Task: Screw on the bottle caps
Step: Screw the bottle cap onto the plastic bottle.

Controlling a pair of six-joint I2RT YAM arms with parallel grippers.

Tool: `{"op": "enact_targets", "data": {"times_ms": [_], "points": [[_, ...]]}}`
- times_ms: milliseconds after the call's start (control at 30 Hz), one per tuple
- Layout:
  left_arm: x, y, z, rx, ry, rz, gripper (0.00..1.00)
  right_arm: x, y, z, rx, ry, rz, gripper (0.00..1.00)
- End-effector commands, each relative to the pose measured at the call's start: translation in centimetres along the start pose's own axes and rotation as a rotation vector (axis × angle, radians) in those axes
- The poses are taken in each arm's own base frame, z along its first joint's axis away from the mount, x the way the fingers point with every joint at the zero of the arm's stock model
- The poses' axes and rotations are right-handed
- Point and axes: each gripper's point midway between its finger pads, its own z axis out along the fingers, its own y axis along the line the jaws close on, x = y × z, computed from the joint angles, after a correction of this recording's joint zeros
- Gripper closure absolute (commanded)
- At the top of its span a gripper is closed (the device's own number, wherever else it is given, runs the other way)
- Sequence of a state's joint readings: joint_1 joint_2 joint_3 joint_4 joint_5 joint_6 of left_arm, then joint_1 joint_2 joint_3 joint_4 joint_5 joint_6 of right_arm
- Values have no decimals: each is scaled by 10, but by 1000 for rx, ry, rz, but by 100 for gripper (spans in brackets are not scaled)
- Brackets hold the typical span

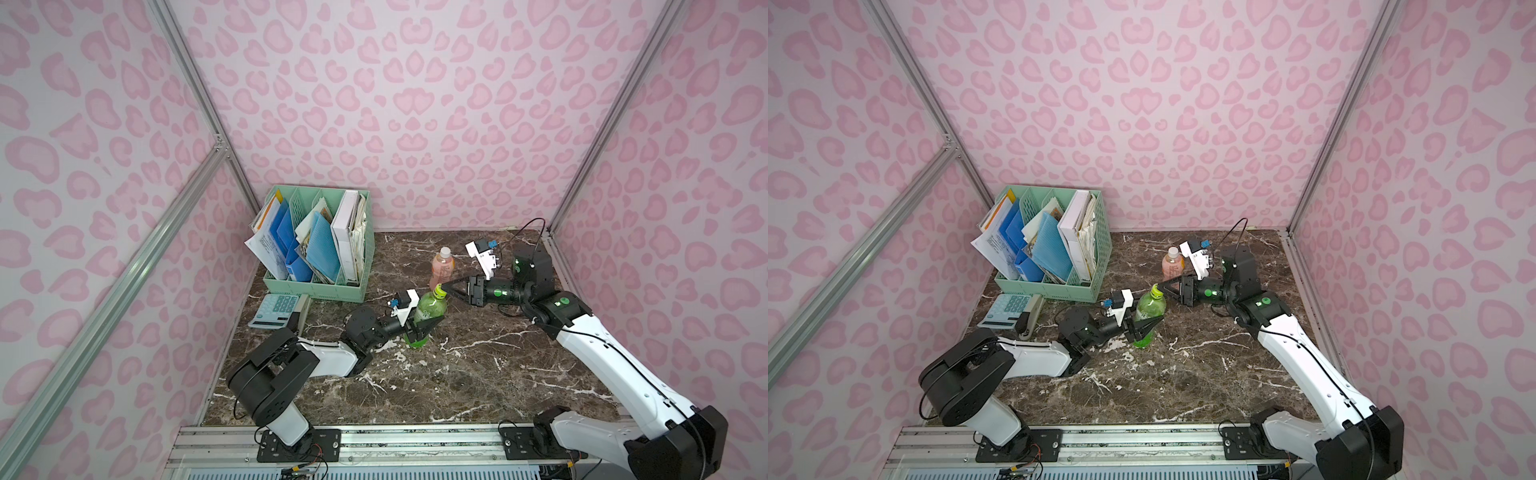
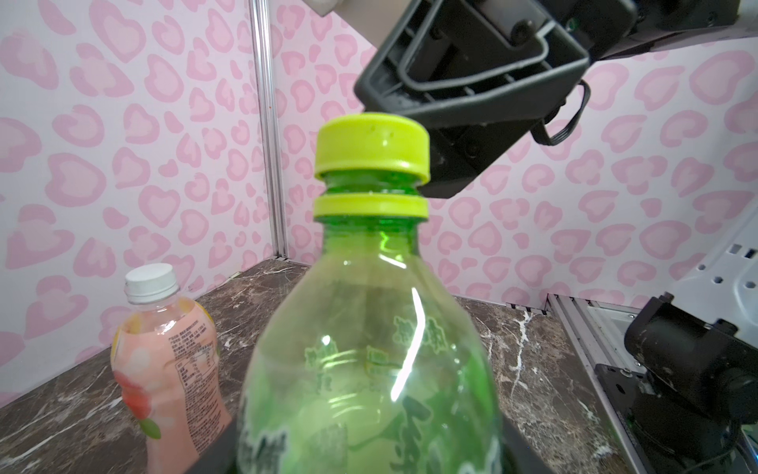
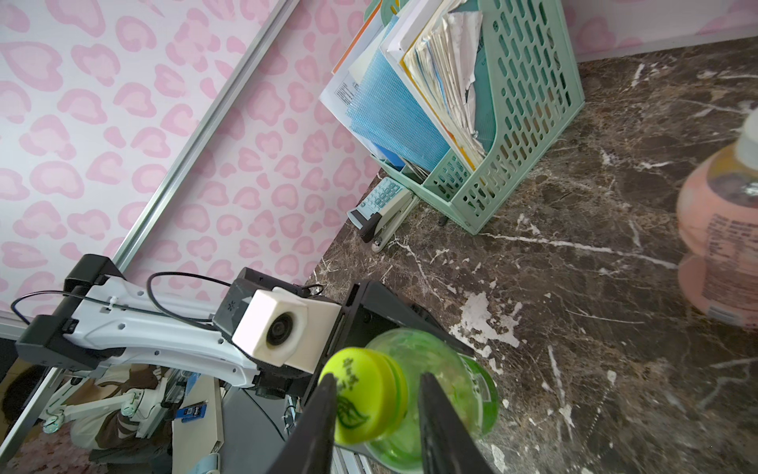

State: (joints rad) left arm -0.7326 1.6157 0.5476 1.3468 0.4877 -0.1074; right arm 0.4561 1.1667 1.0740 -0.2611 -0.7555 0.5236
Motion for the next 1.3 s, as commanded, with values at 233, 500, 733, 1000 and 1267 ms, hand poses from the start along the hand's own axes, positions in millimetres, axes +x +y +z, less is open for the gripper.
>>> {"op": "enact_targets", "data": {"times_ms": [233, 500, 733, 1000, 1267], "points": [[-11, -6, 3, 45, -49, 9, 37, -34, 17, -15, 6, -58, -101, 57], [-15, -8, 3, 54, -56, 11, 37, -25, 13, 1, -40, -19, -93, 63], [-16, -9, 2, 55, -58, 9, 37, -19, 15, 10, -60, 9, -93, 65], [-19, -6, 1, 36, -65, 6, 37, -11, 15, 12, -61, 30, -81, 72], [-17, -1, 2, 9, -62, -13, 37, -6, 12, 8, -42, 25, -70, 74]]}}
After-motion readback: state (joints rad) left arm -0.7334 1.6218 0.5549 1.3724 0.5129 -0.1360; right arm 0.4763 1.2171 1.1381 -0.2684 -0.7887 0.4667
